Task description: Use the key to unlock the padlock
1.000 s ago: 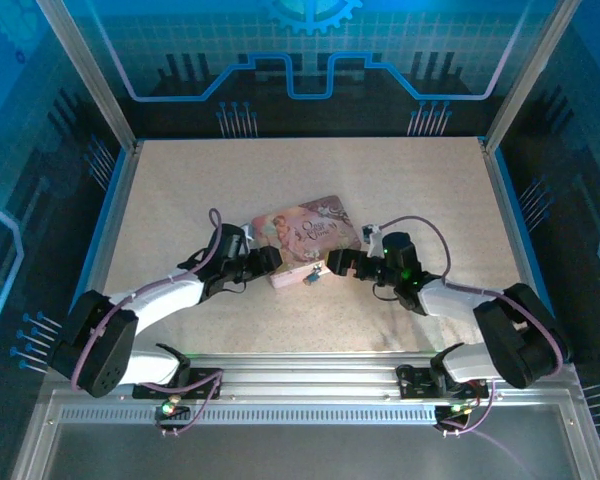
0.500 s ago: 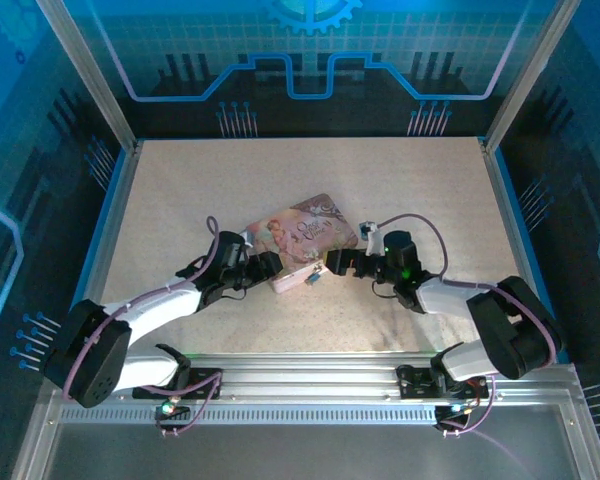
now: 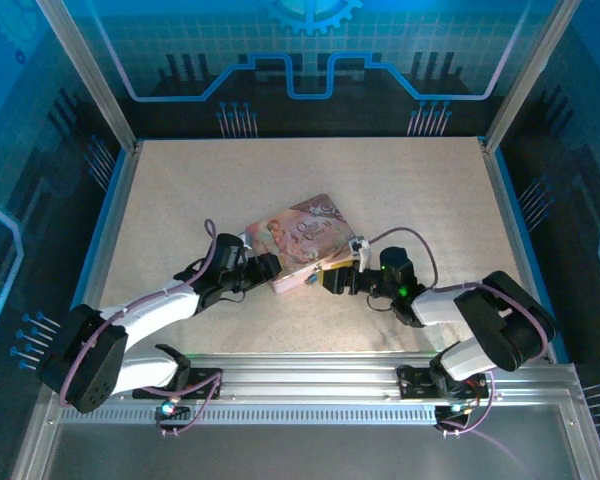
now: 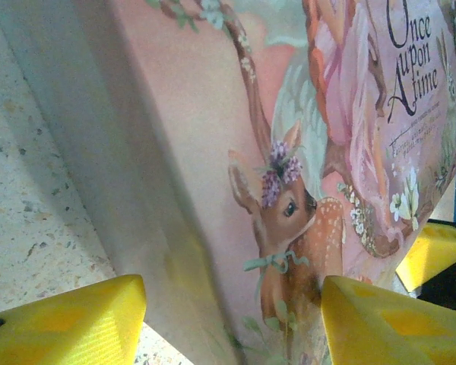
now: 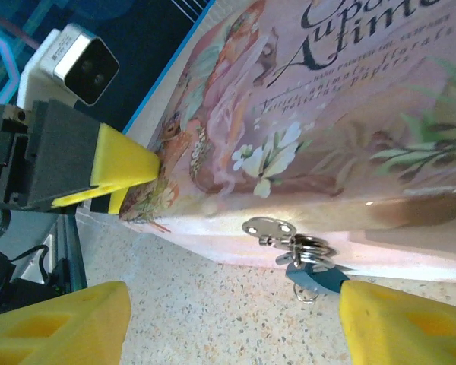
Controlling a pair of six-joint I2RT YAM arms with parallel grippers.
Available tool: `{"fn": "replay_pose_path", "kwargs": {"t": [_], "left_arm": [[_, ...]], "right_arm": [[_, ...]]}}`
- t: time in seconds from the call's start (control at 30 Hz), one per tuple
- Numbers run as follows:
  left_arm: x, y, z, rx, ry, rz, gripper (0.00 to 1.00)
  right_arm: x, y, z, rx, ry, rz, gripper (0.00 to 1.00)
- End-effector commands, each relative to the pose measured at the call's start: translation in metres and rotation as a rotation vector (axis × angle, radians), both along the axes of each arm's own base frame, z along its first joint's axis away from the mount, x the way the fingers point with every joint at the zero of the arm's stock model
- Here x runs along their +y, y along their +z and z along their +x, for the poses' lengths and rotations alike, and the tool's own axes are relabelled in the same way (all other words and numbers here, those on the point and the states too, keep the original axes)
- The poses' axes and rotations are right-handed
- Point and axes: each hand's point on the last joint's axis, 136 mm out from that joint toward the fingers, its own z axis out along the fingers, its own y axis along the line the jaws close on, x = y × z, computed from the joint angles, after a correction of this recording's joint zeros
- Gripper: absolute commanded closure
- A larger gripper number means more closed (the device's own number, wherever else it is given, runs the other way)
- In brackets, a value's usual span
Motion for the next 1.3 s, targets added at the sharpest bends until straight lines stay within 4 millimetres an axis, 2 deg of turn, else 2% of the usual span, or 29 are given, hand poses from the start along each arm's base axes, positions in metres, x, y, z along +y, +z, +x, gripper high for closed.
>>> {"fn": "replay_pose_path", "kwargs": {"t": [0.0,0.53,1.03,1.27], "left_arm": [[0.007,-0.015,-0.015,0.057,0.013,0.028,0.37],[0.009,-0.013,-0.016,0.046,0.024,0.022,0.37],[0.010,-0.014,-0.015,0.047,0.031,0.023,0.37],[0.010,-0.014,-0.015,0.046,0.033,0.021,0.37]], "right_arm": [[0.002,0.001,0.001,-0.064,-0.017,0.003,0.28],[0.025,-0.022,0.008,-0.051,-0.004,0.019,0.32],[0.033,-0.019,0.012,-0.121,0.026,0.038,0.36],[0.039,-0.017,0.006,-0.129,0.068,0.055,0.44]]}}
